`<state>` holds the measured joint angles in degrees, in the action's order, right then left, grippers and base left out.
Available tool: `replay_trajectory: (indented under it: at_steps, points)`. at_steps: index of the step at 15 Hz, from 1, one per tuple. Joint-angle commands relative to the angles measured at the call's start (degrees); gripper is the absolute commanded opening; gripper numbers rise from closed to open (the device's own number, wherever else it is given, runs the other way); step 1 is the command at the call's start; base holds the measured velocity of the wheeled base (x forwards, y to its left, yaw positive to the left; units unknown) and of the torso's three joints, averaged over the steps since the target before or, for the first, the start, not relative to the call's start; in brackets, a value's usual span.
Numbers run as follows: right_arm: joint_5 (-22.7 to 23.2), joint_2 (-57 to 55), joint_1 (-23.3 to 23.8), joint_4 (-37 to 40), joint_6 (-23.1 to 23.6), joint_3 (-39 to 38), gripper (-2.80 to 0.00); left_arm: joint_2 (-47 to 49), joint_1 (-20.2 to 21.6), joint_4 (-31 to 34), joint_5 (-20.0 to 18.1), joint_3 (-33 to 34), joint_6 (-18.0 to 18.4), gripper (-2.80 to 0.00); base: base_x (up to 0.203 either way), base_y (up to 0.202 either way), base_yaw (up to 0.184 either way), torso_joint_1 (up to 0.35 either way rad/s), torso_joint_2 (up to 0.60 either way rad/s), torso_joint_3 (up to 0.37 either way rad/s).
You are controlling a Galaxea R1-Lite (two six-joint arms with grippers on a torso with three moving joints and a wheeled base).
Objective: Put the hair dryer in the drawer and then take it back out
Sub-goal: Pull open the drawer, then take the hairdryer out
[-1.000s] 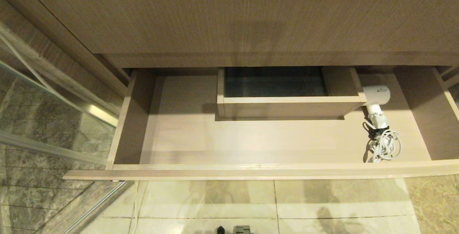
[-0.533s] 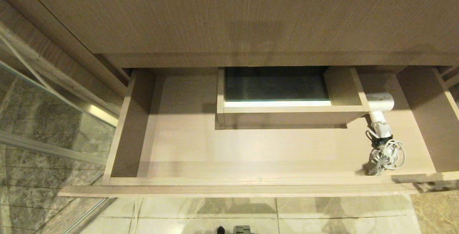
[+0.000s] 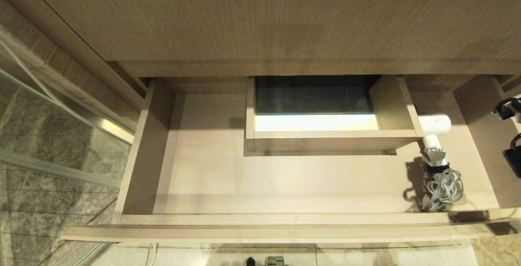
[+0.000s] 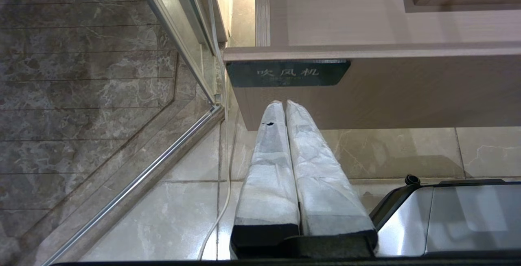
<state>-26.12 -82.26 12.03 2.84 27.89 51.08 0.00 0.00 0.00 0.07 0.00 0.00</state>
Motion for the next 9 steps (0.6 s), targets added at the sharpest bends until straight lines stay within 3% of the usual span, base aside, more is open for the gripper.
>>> replay_trajectory:
  at_steps: [1,3,4,6,9]
  points:
    - [-0.1,-4.6,-0.1,-0.1,-0.3,1.1,-2.8,0.0,0.0,0.0,0.0,0.0,0.0,-2.8,0.0,0.0,0.0,0.0,0.0,0.0]
    - [0.4,-6.8,-0.2,0.4,-0.6,2.4,-2.8,0.0,0.0,0.0,0.0,0.0,0.0,-2.8,0.0,0.0,0.0,0.0,0.0,0.0]
    - [0.4,-7.3,-0.3,0.4,-0.7,2.6,0.0,0.0,0.0,0.0,0.0,0.0,0.0,-2.8,0.0,0.0,0.0,0.0,0.0,0.0]
    - [0.4,-9.9,-0.6,-0.1,-1.2,3.9,0.0,0.0,0.0,0.0,0.0,0.0,0.0,-2.8,0.0,0.0,0.0,0.0,0.0,0.0]
    - [0.3,-14.1,-2.5,-0.6,-5.7,7.6,0.0,0.0,0.0,0.0,0.0,0.0,0.0,-2.8,0.0,0.0,0.0,0.0,0.0,0.0]
